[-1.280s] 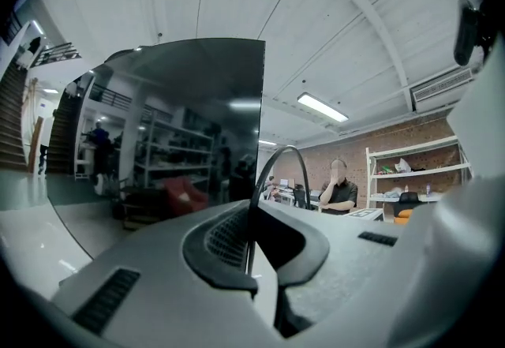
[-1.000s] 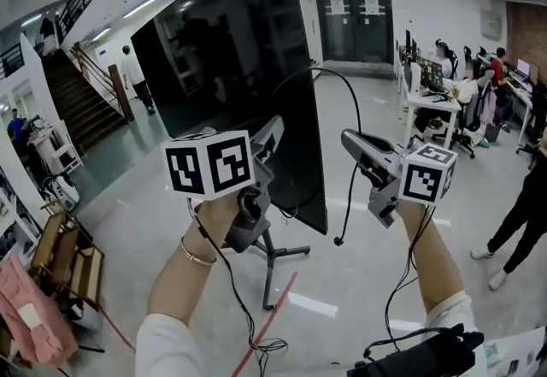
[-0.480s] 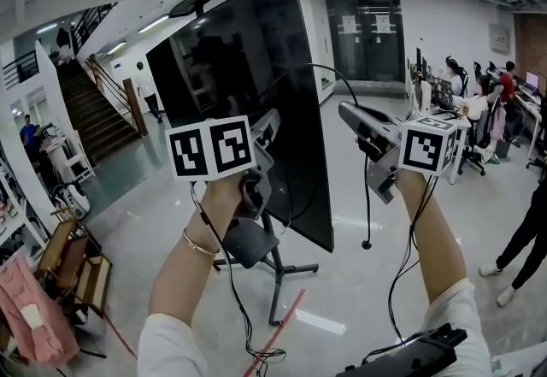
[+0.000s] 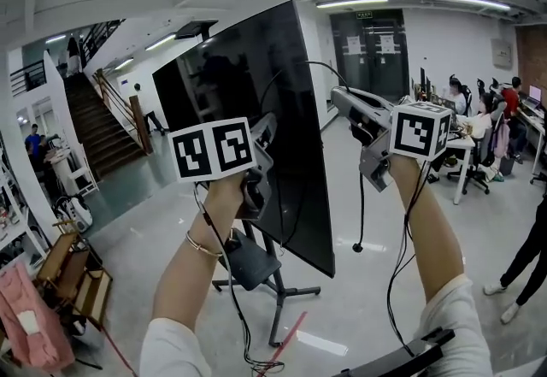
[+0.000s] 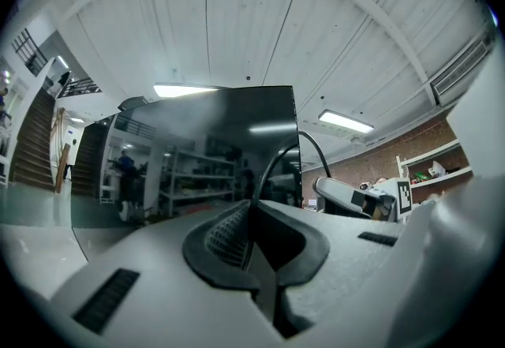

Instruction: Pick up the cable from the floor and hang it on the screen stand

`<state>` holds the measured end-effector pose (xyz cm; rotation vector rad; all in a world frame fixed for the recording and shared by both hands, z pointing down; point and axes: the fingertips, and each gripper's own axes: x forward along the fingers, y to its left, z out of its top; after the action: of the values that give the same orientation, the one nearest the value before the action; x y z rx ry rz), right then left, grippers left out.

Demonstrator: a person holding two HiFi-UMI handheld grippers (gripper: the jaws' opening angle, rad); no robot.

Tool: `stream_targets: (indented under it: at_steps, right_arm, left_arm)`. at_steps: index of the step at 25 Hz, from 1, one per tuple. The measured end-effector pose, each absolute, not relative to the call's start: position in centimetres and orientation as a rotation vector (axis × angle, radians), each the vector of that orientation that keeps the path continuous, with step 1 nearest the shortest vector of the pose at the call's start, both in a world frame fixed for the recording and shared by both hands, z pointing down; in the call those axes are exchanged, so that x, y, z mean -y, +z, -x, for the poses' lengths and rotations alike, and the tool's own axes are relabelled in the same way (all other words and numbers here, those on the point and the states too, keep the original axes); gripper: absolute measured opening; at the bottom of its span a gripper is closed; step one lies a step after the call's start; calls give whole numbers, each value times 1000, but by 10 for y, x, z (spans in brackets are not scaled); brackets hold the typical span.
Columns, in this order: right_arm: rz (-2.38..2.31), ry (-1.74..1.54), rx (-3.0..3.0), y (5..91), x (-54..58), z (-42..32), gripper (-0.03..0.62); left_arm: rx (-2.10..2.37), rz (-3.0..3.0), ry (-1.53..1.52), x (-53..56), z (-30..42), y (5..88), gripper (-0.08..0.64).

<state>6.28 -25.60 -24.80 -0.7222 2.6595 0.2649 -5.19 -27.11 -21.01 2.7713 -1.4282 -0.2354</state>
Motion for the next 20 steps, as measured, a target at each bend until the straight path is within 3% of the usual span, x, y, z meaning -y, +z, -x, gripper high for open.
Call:
stream_targets:
  at_steps: [20]
  right_arm:
    - [689,448,-2599,-344,274,-50,14]
  left_arm:
    - [1517,-2830,-261,300,54,-238,8]
